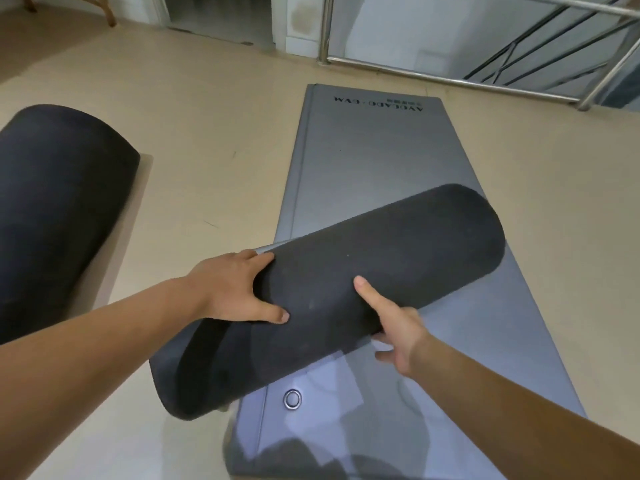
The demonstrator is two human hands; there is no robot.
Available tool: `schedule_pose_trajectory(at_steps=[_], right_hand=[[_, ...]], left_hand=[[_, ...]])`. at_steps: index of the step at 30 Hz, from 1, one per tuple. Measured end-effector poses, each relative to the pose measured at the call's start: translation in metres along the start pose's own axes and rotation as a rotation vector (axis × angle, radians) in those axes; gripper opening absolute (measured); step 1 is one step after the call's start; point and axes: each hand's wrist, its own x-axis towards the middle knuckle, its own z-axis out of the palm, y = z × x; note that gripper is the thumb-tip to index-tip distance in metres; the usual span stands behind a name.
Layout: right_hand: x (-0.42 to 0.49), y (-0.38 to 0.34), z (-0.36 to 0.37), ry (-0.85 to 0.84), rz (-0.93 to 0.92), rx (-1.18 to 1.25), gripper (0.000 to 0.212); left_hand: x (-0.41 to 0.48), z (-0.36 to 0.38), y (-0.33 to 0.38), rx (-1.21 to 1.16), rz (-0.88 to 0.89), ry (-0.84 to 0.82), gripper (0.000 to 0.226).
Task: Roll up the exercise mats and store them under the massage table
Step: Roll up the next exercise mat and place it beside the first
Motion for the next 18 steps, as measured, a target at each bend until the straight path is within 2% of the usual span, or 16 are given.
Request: schedule_pose_trajectory(at_steps=[4, 5, 8, 10, 13, 14, 15, 18], right_hand=[[0.019, -0.040, -0.012, 0.016, -0.218, -0.025, 0.094], [0.023, -0.048, -0.009, 0.011, -0.249, -0.069, 0.095], [0.023, -0.057, 0.006, -0.047, -0.286, -0.224, 0.123], [0.015, -0.051, 0.014, -0.099, -0.263, -0.284, 0.139], [-0.006, -0.022, 0.026, -0.172, -0.138, -0.317, 0.153], [-0.012, -0.011, 0.032, -0.187, -0.094, -0.315, 0.154], [-0.016, -0.002, 0.038, -0.194, -0.072, -0.303, 0.151], [-0.017, 0.011, 0.051, -0.150, -0.082, -0.265, 0.150]], left_hand=[[-0.023, 0.018, 0.004, -0.189, 0.007, -0.015, 0.123], [-0.030, 0.026, 0.006, -0.240, 0.007, 0.001, 0.121], [-0.040, 0.050, 0.004, -0.437, -0.075, 0.068, 0.115], [-0.042, 0.054, -0.009, -0.653, -0.141, 0.083, 0.106], [-0.046, 0.053, -0.037, -0.917, -0.147, 0.040, 0.069], [-0.046, 0.054, -0.047, -0.955, -0.154, 0.025, 0.065], [-0.045, 0.057, -0.056, -0.974, -0.169, 0.006, 0.072], [-0.034, 0.065, -0.077, -1.001, -0.285, -0.126, 0.128]])
